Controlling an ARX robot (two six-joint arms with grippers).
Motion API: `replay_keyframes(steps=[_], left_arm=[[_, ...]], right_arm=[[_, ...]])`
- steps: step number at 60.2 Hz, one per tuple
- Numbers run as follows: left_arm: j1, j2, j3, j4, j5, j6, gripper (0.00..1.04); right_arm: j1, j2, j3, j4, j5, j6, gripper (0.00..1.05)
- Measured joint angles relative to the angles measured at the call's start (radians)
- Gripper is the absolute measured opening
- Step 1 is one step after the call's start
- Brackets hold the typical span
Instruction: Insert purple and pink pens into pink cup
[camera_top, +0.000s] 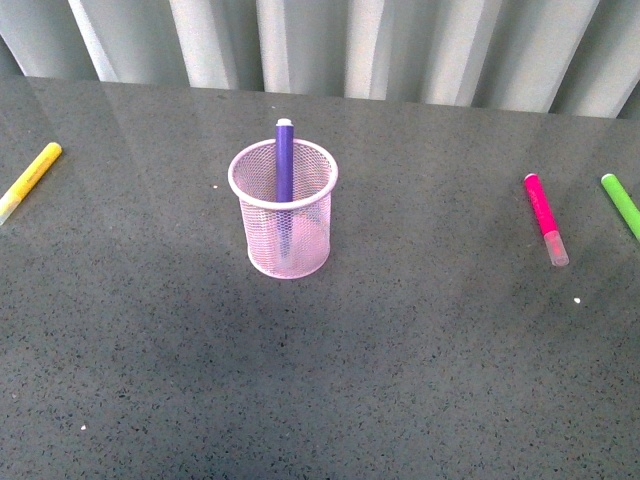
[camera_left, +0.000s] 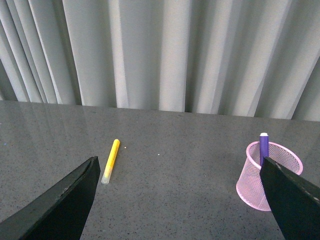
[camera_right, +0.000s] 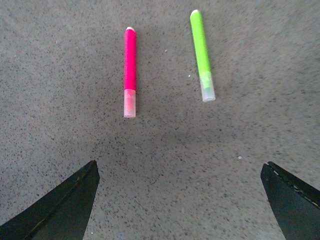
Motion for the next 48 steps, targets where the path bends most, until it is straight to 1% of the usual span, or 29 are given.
replay_keyframes(steps=[5,9,19,27,32,48], left_arm=[[0.000,0.000,0.000,0.000,0.000,0.000,0.98],[0.000,0.000,0.000,0.000,0.000,0.000,0.98],[0.000,0.000,0.000,0.000,0.000,0.000,0.98],[0.000,0.000,0.000,0.000,0.000,0.000,0.98],[0.000,0.000,0.000,0.000,0.000,0.000,0.98],[0.000,0.000,0.000,0.000,0.000,0.000,0.98]], right_arm=[[0.019,0.111,0.083,-0.016,-0.005,0.018,0.98],[0.040,0.211,0.181,-0.028,-0.030,0.048,0.98],[0.066,0.346,0.309,-0.041,-0.022,0.064,0.98],[0.084,0.455,0.394,-0.054,0.009,0.064,0.98],[0.099,0.528,0.452,-0.061,0.048,0.060,0.98],[0.140,0.663,0.576,-0.077,0.101,0.058,0.98]])
